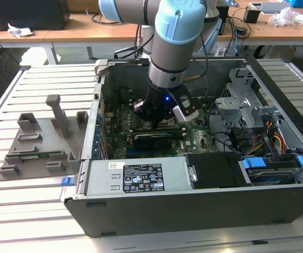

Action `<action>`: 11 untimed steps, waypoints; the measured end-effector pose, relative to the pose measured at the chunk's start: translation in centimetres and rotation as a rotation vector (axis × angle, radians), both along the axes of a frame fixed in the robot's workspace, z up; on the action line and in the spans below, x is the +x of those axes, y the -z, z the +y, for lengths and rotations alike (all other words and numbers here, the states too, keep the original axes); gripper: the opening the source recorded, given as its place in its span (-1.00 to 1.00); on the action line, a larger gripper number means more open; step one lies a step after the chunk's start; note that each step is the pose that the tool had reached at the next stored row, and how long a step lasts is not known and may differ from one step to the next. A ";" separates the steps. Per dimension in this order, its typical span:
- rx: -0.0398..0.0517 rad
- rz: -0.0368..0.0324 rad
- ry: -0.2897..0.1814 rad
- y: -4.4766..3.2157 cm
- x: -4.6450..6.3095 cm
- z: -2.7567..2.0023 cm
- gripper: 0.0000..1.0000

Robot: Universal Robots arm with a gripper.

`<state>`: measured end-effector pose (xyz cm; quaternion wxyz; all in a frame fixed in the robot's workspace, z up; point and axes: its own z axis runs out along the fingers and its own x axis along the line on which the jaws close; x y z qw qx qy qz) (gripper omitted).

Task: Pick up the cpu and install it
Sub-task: 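Install the second cpu locking lever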

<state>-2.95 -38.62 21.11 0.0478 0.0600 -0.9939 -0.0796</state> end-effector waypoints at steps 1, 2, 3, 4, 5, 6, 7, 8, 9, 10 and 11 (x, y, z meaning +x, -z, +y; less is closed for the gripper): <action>-0.0001 0.0000 0.000 0.22 -0.2 0.05 -0.79; 0.0000 0.0000 0.000 0.37 -0.5 0.08 -0.79; -0.0002 0.0001 0.000 0.45 -1.0 0.09 -0.79; 0.0000 0.0000 0.000 0.47 -1.5 0.10 -0.79; 0.0001 0.0000 0.000 0.49 -1.7 0.10 -0.79; 0.0000 0.0001 0.000 0.55 -2.1 0.10 -0.79; -0.0001 0.0001 0.000 0.59 -2.3 0.11 -0.79; 0.0004 0.0000 0.000 0.65 -2.6 0.15 -0.79; 0.0007 0.0001 0.000 0.68 -2.7 0.20 -0.79; 0.0020 0.0001 0.000 0.72 -2.7 0.27 -0.79; 0.0058 0.0001 0.000 0.81 -2.8 0.52 -0.79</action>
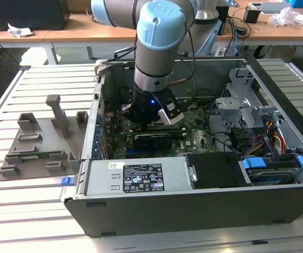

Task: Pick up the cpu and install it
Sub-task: 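Install the second cpu locking lever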

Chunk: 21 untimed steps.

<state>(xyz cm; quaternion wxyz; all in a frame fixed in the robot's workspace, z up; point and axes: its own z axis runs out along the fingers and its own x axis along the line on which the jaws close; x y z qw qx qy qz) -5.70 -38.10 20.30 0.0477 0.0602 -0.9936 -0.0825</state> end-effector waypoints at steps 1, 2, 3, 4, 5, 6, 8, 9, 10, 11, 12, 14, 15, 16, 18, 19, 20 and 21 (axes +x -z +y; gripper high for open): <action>0.0024 0.0000 0.000 0.10 0.0 0.11 -0.79; 0.0032 0.0002 0.000 0.19 0.0 0.18 -0.79; 0.0052 -0.0002 0.000 0.38 0.0 0.33 -0.79; 0.0055 0.0003 0.000 0.51 0.0 0.43 -0.79; 0.0070 0.0000 0.000 0.61 0.0 0.51 -0.79; 0.0077 0.0000 0.000 0.66 0.0 0.57 -0.79; 0.0086 0.0001 0.000 0.68 0.0 0.71 -0.79; 0.0090 -0.0002 0.000 0.65 0.0 0.73 -0.79; 0.0091 -0.0002 0.000 0.65 0.0 0.73 -0.79; 0.0089 -0.0002 0.000 0.63 0.0 0.73 -0.79; 0.0088 -0.0001 0.000 0.57 0.0 0.73 -0.79; 0.0093 -0.0003 0.000 0.35 0.0 0.74 -0.79; 0.0095 -0.0003 0.000 0.35 0.0 0.74 -0.79; 0.0116 0.0003 0.000 0.33 0.0 0.73 -0.79; 0.0174 0.0054 0.000 0.44 0.3 0.72 -0.79; 0.0194 0.0079 0.000 0.52 0.4 0.72 -0.79; 0.0208 0.0113 0.000 0.64 0.6 0.72 -0.79; 0.0224 0.0136 0.000 0.68 0.8 0.71 -0.79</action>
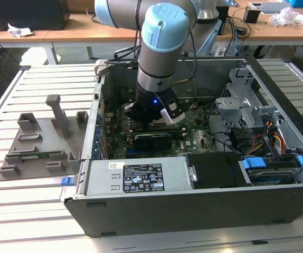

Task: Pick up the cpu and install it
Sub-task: 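Install the second cpu locking lever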

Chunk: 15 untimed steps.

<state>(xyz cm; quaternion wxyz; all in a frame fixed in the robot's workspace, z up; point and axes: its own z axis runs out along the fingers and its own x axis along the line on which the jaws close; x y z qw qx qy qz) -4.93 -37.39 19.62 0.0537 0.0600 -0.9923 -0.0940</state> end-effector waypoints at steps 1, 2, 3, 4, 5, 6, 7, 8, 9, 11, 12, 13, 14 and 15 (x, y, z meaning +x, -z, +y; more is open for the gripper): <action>0.0016 -0.0005 0.000 0.02 0.0 0.01 -0.79; 0.0027 -0.0014 0.000 -0.13 0.1 0.02 -0.79; 0.0040 -0.0022 0.000 -0.48 0.1 0.05 -0.79; 0.0026 -0.0010 0.000 -1.01 0.1 0.03 -0.79; 0.0019 -0.0006 0.000 -1.42 0.0 0.02 -0.79; 0.0018 -0.0006 0.000 -2.14 0.0 0.02 -0.79; 0.0016 -0.0005 0.000 -2.75 0.1 0.03 -0.79; 0.0016 -0.0004 0.000 -2.98 0.1 0.03 -0.79; 0.0017 0.0001 0.000 -3.07 0.2 0.03 -0.79; 0.0017 0.0079 0.000 -3.12 1.1 0.06 -0.79; 0.0015 0.0163 0.000 -3.12 1.8 0.09 -0.79; 0.0017 0.0229 0.000 -3.12 2.3 0.13 -0.79; 0.0017 0.0287 0.000 -3.12 2.7 0.16 -0.79; 0.0016 0.0361 0.000 -3.12 3.3 0.22 -0.79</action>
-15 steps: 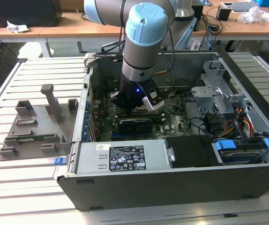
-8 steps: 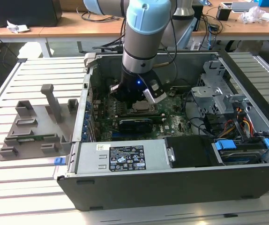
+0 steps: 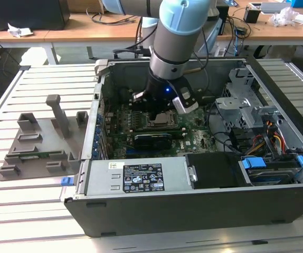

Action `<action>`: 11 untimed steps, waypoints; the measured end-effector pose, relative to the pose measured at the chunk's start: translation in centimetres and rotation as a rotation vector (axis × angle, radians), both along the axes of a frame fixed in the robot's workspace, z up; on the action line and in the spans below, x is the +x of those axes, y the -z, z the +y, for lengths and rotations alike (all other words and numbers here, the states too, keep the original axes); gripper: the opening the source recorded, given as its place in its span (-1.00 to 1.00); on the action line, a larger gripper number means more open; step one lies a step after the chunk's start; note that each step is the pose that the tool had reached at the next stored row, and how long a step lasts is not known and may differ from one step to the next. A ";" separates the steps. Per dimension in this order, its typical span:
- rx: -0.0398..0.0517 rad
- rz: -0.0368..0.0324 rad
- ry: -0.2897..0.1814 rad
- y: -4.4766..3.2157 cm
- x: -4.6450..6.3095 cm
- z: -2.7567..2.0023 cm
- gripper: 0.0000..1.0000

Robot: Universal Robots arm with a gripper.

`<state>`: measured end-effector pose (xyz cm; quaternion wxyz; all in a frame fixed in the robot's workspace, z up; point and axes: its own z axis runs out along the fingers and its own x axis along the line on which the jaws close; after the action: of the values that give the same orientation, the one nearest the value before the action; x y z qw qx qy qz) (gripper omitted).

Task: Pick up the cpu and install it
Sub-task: 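Install the second cpu locking lever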

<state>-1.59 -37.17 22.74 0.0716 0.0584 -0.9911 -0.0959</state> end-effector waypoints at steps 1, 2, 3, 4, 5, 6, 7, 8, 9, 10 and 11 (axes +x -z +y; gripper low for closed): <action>0.0000 0.0082 0.000 0.00 0.7 0.05 -0.79; 0.0000 0.0142 0.000 0.00 1.2 0.08 -0.79; 0.0001 0.0199 0.000 0.00 1.7 0.12 -0.79; 0.0000 0.0298 0.000 0.00 2.5 0.20 -0.79; 0.0002 0.0362 0.000 0.01 3.0 0.33 -0.79; -0.0006 0.0380 0.000 0.01 3.1 0.47 -0.79; -0.0051 0.0385 0.000 0.01 3.2 0.74 -0.79; -0.0297 0.0386 0.001 0.00 3.2 1.20 -0.79; -0.0559 0.0386 0.001 0.00 3.2 1.59 -0.79; -0.0743 0.0385 0.001 0.01 3.2 1.95 -0.79; -0.0882 0.0385 0.002 0.00 3.2 2.28 -0.79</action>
<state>1.64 -34.89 22.74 0.0931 0.0525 -0.9928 -0.0533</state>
